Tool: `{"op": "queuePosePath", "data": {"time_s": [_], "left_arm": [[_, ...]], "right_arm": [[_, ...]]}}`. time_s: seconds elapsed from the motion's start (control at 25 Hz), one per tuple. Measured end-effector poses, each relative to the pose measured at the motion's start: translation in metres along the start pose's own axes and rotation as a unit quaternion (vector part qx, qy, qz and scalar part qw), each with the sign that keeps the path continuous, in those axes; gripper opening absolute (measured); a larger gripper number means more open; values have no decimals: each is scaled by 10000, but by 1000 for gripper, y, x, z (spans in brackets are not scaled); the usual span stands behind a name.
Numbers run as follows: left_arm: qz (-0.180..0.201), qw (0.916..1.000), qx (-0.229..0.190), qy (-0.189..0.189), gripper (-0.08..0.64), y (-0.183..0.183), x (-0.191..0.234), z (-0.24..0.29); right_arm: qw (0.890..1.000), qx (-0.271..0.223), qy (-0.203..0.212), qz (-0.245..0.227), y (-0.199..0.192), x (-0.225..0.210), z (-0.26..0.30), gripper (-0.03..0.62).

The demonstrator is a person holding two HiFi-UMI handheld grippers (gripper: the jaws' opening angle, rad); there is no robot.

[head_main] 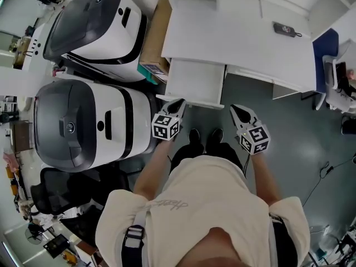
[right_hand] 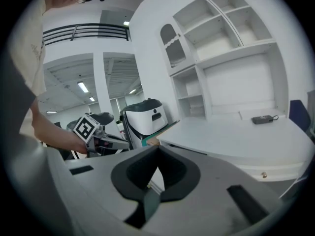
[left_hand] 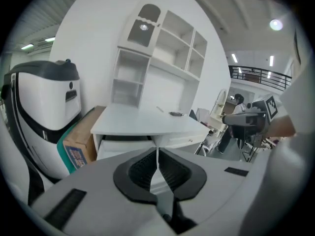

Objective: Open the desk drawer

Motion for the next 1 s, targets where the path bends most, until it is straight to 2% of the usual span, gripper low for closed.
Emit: {"op": "queuePosePath", "data": {"time_s": [0.16, 0.52, 0.72, 1.0], "left_arm": [[162, 9982, -503, -297, 17, 45, -16, -20], [1153, 9840, -1153, -717, 5, 134, -56, -66], [1341, 9771, -1413, -851, 5, 162, -66, -88], [1546, 9693, -1704, -866, 5, 183, -75, -102]], "right_arm": [[9993, -283, -230, -85, 27, 10, -3, -3], [9932, -833, -623, -514, 95, 23, -27, -3], [9881, -1132, -770, -700, 134, 23, -31, -3], [9815, -1455, -997, -750, 165, 25, -35, -3]]}}
Point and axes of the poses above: the fingertips, and each gripper's own axes: z forward along the fingers, x to its left, y out of its top, the point moved 10 cm from there along -z, backward along the fingers, and after that the axes turned 14 degrees about -z, right-handed, at the moved point
